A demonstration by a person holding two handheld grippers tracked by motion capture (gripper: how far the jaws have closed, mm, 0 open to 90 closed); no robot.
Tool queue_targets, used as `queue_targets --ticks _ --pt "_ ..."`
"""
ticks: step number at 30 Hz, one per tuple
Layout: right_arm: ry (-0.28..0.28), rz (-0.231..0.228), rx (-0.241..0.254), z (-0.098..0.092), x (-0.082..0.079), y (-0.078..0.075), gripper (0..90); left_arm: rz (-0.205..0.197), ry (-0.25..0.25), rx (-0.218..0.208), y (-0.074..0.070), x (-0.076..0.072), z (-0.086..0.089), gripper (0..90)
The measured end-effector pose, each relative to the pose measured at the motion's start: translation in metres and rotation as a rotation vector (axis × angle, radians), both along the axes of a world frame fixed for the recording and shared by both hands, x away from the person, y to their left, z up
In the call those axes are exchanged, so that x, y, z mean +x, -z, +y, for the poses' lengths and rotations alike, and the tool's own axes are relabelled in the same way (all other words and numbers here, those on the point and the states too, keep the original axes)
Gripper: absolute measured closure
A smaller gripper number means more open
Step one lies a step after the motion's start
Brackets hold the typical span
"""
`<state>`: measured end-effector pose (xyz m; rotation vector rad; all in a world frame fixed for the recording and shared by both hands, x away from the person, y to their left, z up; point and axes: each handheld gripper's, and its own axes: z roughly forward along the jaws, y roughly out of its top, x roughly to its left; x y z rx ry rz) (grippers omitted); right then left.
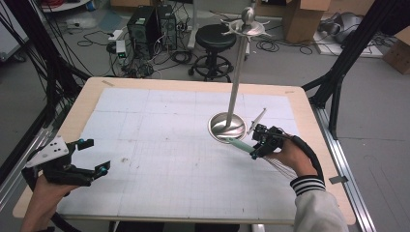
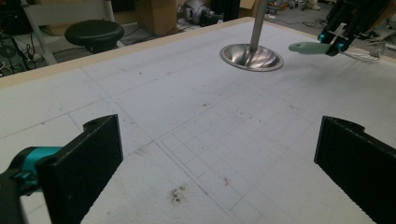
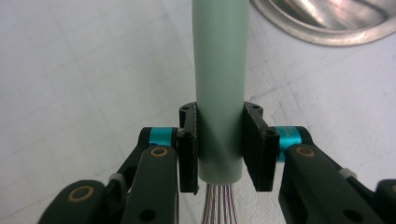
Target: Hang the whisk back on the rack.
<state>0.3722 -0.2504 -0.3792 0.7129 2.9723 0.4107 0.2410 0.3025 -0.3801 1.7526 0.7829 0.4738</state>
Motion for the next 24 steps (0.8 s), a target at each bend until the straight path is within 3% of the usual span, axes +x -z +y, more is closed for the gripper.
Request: queue_targets --ticks 10,20,24 --pt "-0.011 -0.018 0.08 -0.007 -0.005 -0.014 69.6 0.0 0.0 -0.001 0.0 0.0 0.0 1.7" --pt "0.01 -0.056 0.219 -0.025 -0.013 -0.041 69.5 0.001 0.003 0.003 0.0 0.0 -0.001 1.7" --pt "0.007 -0.08 0.246 -0.033 -0.016 -0.049 69.5 0.0 0.0 0.002 0.0 -0.001 0.001 1.7"
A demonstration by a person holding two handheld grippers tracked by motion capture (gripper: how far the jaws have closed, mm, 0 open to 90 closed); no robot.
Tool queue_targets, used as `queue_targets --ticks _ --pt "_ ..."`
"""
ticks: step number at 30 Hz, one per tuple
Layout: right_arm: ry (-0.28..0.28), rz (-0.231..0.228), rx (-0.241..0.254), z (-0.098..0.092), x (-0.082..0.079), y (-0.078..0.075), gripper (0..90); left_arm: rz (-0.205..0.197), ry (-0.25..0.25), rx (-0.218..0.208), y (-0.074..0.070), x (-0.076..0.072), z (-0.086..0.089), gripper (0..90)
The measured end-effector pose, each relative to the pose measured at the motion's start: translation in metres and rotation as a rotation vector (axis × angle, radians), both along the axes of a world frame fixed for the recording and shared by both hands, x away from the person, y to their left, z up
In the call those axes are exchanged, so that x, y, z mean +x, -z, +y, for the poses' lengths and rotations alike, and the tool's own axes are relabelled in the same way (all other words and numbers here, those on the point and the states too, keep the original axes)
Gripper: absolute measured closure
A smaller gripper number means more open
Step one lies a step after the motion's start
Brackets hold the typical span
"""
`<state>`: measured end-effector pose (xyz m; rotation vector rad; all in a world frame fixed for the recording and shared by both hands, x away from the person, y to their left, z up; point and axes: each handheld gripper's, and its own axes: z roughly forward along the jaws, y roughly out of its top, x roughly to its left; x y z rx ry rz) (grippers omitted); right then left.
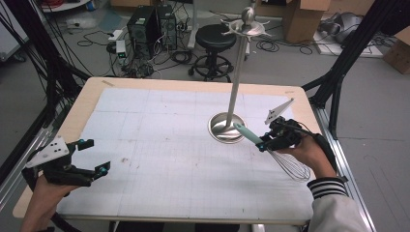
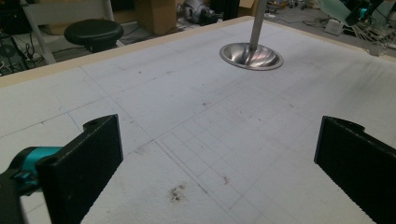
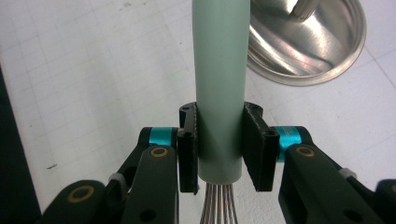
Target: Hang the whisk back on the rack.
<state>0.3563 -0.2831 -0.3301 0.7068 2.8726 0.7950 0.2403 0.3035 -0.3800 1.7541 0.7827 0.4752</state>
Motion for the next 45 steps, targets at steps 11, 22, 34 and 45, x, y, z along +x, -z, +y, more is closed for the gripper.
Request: queue_targets --ticks 11,22,34,45 --pt "-0.013 -0.038 0.08 -0.014 -0.006 -0.019 69.6 -0.003 -0.004 0.001 -0.001 0.0 0.001 1.7" --pt "-0.033 -0.069 0.208 -0.029 -0.011 -0.041 69.5 -0.002 0.002 0.001 -0.001 -0.001 0.0 1.7" --pt "-0.036 -0.122 0.281 -0.051 -0.007 -0.072 69.5 0.003 -0.002 0.01 0.0 0.0 -0.001 1.7" --pt "-0.024 -0.155 0.346 -0.059 -0.003 -0.098 69.5 0.007 0.001 0.013 0.002 0.001 -0.001 1.7"
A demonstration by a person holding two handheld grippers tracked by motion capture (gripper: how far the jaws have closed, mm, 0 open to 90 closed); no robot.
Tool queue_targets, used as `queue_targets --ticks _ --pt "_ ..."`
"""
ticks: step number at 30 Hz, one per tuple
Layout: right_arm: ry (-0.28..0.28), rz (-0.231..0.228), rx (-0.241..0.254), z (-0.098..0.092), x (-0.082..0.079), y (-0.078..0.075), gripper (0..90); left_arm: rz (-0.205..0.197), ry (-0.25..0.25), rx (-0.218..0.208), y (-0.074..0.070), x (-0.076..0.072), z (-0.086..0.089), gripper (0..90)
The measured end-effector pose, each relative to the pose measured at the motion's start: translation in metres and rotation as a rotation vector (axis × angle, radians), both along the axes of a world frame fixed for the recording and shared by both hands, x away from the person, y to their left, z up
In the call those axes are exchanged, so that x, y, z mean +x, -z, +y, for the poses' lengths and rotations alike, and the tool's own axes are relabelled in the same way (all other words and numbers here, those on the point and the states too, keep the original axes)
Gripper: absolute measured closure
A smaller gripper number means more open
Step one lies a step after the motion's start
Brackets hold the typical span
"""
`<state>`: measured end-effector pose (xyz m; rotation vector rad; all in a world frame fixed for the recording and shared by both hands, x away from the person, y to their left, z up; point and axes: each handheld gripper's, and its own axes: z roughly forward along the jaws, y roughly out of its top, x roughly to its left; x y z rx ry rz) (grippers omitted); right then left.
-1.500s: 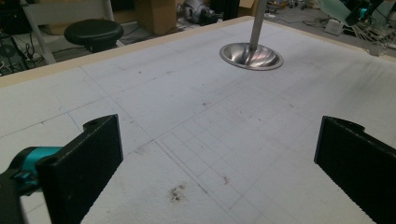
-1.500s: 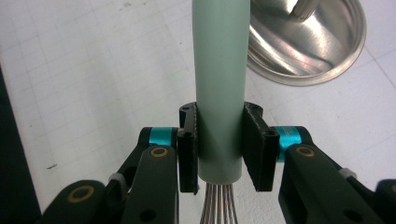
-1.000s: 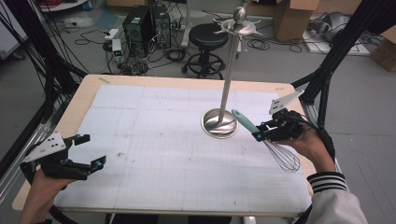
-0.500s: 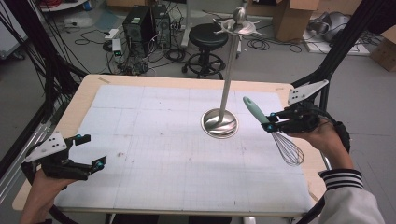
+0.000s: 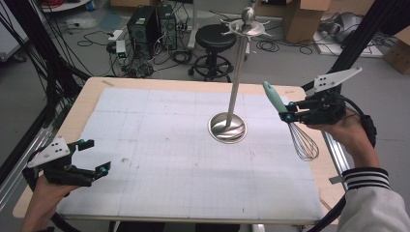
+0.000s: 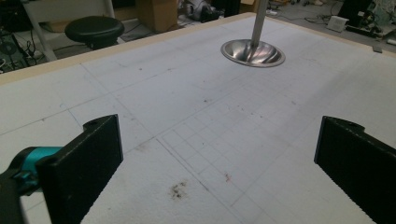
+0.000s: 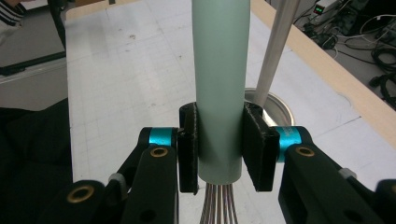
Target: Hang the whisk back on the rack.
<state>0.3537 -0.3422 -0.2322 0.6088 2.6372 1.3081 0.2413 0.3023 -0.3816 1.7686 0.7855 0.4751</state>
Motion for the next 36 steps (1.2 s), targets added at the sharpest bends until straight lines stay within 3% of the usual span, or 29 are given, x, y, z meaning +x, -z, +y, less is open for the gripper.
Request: queue_targets --ticks 10,21,36 --pt "0.027 -0.053 0.06 -0.01 0.008 -0.025 69.5 0.002 0.003 0.001 0.0 0.0 0.0 1.7" --pt "0.072 -0.063 0.132 -0.017 0.019 -0.046 69.5 -0.002 -0.001 0.0 -0.001 0.0 0.002 1.7" --pt "0.086 -0.088 0.148 -0.009 0.033 -0.064 69.4 0.002 0.002 0.002 0.0 0.0 0.001 1.7"
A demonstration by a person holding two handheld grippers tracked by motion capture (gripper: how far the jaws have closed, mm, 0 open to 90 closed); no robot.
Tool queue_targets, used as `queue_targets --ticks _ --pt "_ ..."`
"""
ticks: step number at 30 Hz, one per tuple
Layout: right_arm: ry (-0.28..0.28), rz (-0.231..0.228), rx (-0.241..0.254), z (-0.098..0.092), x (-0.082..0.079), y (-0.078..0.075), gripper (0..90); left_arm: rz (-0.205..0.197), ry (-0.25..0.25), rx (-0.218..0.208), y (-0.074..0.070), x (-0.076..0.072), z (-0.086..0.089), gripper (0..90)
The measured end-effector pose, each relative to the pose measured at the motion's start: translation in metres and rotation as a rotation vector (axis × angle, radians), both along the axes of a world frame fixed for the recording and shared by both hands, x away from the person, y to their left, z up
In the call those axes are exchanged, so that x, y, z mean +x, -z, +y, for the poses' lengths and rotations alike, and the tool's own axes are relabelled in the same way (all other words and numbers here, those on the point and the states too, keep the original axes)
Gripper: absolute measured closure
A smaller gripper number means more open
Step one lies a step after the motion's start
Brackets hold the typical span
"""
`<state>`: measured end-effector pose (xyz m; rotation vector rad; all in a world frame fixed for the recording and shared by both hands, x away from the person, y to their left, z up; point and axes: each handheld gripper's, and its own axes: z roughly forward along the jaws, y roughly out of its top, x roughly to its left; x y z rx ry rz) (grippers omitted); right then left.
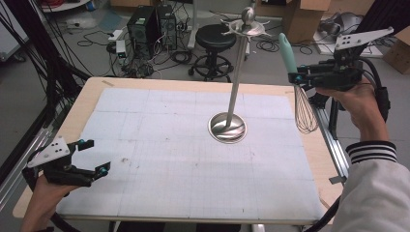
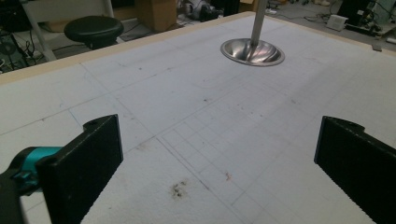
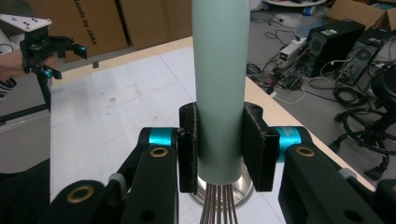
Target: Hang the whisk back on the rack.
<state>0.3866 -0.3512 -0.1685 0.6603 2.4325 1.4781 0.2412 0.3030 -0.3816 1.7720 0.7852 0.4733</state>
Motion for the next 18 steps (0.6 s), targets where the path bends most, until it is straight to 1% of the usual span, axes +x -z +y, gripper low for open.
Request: queue_targets --ticks 6,10,13,14,15,18 --pt "0.003 0.0 0.0 0.004 0.007 -0.005 69.4 0.001 0.004 0.006 0.0 0.0 -0.001 1.7" --pt "0.004 0.005 0.0 0.006 0.011 -0.008 69.4 0.002 0.004 0.002 0.0 0.0 0.0 1.7" --pt "0.006 0.004 0.003 0.006 0.013 -0.007 69.4 0.0 0.002 0.004 0.0 0.0 0.0 1.7" --pt "0.005 0.014 -0.01 0.007 0.014 -0.005 69.4 0.001 0.002 0.004 0.0 0.0 0.0 1.7" --pt "0.003 0.012 -0.013 0.007 0.015 -0.005 69.4 0.0 0.0 0.004 0.0 0.001 0.0 1.7" --pt "0.002 0.018 -0.007 0.007 0.016 -0.004 69.4 0.003 0.0 0.005 0.001 0.001 0.0 1.7"
